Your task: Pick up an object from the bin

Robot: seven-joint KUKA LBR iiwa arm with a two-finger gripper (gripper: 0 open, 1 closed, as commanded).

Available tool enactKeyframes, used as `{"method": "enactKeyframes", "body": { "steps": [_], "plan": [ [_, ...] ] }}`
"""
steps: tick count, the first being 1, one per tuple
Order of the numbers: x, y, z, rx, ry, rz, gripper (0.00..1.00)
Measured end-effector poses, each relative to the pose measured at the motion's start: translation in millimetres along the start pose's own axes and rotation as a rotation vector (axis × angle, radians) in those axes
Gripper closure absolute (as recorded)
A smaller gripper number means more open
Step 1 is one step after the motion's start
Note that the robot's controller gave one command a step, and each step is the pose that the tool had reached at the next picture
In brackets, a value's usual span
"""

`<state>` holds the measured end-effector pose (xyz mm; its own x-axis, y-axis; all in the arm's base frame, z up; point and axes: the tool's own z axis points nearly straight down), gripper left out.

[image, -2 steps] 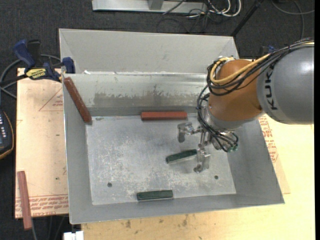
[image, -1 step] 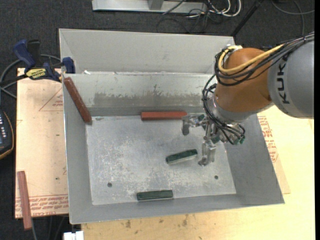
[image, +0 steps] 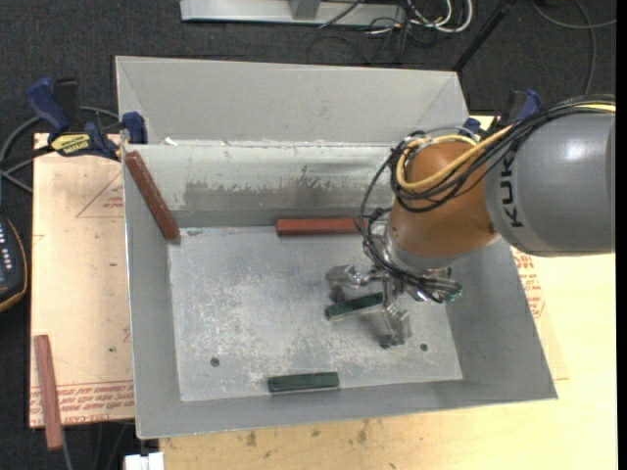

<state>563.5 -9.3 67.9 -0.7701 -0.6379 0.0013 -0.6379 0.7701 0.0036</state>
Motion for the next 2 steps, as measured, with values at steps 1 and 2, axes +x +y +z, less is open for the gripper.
{"method": "enactKeyframes", "body": {
  "steps": [1, 2],
  "plan": [
    [-1.0, -1.5, -2.9, 0.003, -0.004, 0.002, 1.0],
    [25.2, 14.0, -142.3, 0.01, -0.009, -0.004, 1.0]
  ]
}}
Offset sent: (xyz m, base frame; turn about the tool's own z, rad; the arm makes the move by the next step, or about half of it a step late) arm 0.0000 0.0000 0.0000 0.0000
